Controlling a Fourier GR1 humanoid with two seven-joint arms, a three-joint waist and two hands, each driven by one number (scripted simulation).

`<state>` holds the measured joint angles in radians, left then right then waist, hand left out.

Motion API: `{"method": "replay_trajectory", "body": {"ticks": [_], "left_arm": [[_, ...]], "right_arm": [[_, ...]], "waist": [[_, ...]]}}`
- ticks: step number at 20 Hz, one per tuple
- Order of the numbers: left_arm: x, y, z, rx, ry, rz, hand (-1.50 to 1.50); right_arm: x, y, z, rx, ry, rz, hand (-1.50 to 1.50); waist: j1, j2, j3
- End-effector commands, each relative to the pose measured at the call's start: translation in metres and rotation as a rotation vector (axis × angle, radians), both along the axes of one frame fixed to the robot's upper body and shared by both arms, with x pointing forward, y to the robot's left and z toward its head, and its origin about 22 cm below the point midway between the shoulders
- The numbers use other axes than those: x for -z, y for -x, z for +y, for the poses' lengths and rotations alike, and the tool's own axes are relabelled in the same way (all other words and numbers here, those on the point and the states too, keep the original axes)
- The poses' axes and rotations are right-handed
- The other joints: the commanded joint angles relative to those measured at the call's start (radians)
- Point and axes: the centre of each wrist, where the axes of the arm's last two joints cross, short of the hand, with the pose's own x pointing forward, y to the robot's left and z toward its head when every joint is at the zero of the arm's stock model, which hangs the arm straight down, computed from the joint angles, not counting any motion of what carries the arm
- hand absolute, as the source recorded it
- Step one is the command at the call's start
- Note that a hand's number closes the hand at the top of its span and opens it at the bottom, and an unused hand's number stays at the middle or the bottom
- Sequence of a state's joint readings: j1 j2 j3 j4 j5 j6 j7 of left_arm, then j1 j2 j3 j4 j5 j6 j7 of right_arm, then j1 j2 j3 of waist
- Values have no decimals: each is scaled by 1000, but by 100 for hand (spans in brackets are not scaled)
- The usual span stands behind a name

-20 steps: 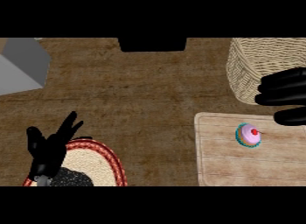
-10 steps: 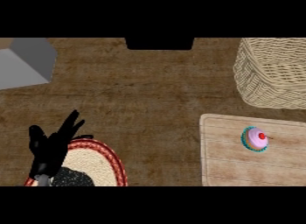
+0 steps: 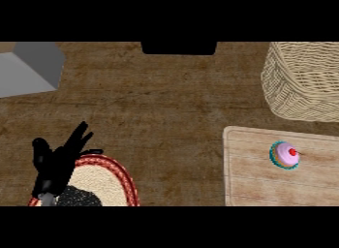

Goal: Pick the cupcake from the cutting board and place it in the basket

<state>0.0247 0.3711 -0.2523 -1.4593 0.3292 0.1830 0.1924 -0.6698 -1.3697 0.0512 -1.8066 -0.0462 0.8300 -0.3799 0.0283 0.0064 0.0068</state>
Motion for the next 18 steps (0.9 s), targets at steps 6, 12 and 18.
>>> {"method": "replay_trajectory", "body": {"ticks": [6,12,18], "left_arm": [[26,28,17,-52,-65,156,0],[33,31,19,-59,-63,143,0],[36,23,22,-44,-65,145,0]], "right_arm": [[45,-17,-8,-152,18,219,-150],[88,-30,-17,-156,0,205,-150],[123,-38,-10,-151,75,152,-150]], "waist": [[-6,1,-5],[-7,2,-5],[-2,4,-7]]}}
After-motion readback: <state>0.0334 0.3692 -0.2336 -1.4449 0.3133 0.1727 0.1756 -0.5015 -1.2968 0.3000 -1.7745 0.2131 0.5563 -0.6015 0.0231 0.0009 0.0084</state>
